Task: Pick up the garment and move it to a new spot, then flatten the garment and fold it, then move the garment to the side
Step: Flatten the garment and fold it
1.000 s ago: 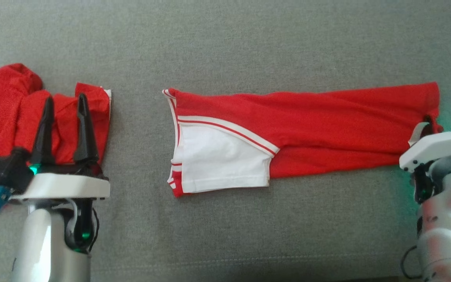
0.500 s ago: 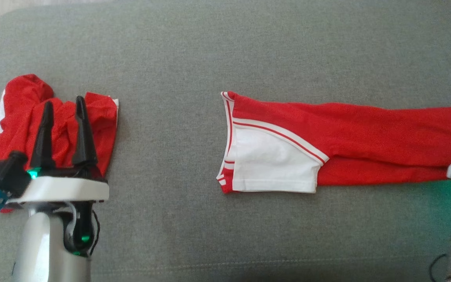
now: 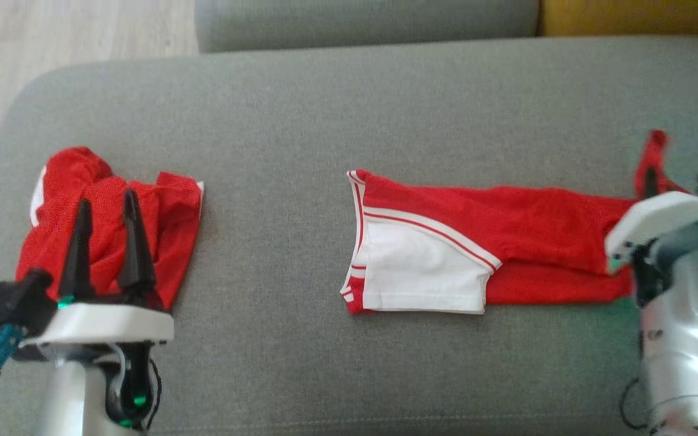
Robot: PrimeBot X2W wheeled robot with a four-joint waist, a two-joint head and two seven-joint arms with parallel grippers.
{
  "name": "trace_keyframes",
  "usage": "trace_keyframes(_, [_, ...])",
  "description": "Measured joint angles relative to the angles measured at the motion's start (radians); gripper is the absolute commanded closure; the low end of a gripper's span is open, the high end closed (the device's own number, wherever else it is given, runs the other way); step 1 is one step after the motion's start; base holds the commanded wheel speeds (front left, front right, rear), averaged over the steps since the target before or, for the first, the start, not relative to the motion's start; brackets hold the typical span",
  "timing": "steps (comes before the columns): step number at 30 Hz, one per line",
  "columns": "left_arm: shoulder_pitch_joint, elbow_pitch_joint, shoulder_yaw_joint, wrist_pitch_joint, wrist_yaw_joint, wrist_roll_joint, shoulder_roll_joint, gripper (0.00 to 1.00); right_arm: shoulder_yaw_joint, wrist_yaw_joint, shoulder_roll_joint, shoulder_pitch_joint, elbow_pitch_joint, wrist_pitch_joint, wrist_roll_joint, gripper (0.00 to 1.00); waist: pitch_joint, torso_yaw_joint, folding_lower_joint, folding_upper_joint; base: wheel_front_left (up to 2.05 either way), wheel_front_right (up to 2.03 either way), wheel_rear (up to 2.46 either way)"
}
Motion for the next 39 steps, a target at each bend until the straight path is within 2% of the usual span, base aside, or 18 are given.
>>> trace_keyframes(6, [0.048, 0.0, -0.02, 0.0, 0.019, -0.018, 0.0, 0.0, 0.32, 0.0, -0.002, 0.001, -0.002, 0.002, 0.291, 1.0, -0.066, 0.009, 0.0, 0.0, 0.0, 0.0, 0.0])
trace_keyframes(10, [0.07, -0.007, -0.022, 0.0, 0.027, -0.026, 0.001, 0.0, 0.525, 0.0, -0.002, 0.032, -0.105, 0.034, 0.492, 1.0, -0.09, 0.024, 0.0, 0.0, 0.0, 0.0, 0.0])
trace_keyframes(13, [0.08, -0.007, -0.027, 0.0, 0.036, -0.027, 0.001, 0.0, 0.633, 0.0, -0.002, 0.089, -0.178, 0.051, 0.589, 1.0, -0.096, 0.039, 0.0, 0.0, 0.0, 0.0, 0.0])
trace_keyframes(18, [0.081, -0.011, -0.054, 0.0, 0.044, -0.037, 0.001, 0.0, 0.73, 0.0, -0.003, 0.176, -0.217, 0.051, 0.665, 1.0, -0.093, 0.072, 0.0, 0.0, 0.0, 0.0, 0.0])
trace_keyframes(23, [0.08, -0.01, -0.058, 0.0, 0.044, -0.037, 0.001, 0.0, 0.815, 0.0, -0.003, 0.188, -0.212, -0.015, 0.748, 1.0, -0.08, 0.109, 0.0, 0.0, 0.0, 0.0, 0.0])
trace_keyframes(32, [0.079, 0.002, -0.087, 0.0, 0.042, -0.047, 0.001, 0.0, 0.967, 0.0, -0.005, 0.179, -0.067, -0.166, 0.909, 1.0, -0.05, 0.181, 0.0, 0.0, 0.0, 0.0, 0.0])
trace_keyframes(38, [0.078, 0.024, -0.096, 0.0, 0.042, -0.048, 0.001, 0.0, 1.1, 0.0, -0.007, 0.129, 0.013, -0.218, 1.027, 1.0, -0.034, 0.214, 0.0, 0.0, 0.0, 0.0, 0.0])
trace_keyframes(39, [0.078, 0.024, -0.095, 0.0, 0.042, -0.048, 0.002, 0.0, 1.116, 0.0, -0.007, 0.121, 0.024, -0.225, 1.043, 0.87, -0.033, 0.218, 0.0, 0.0, 0.0, 0.0, 0.0])
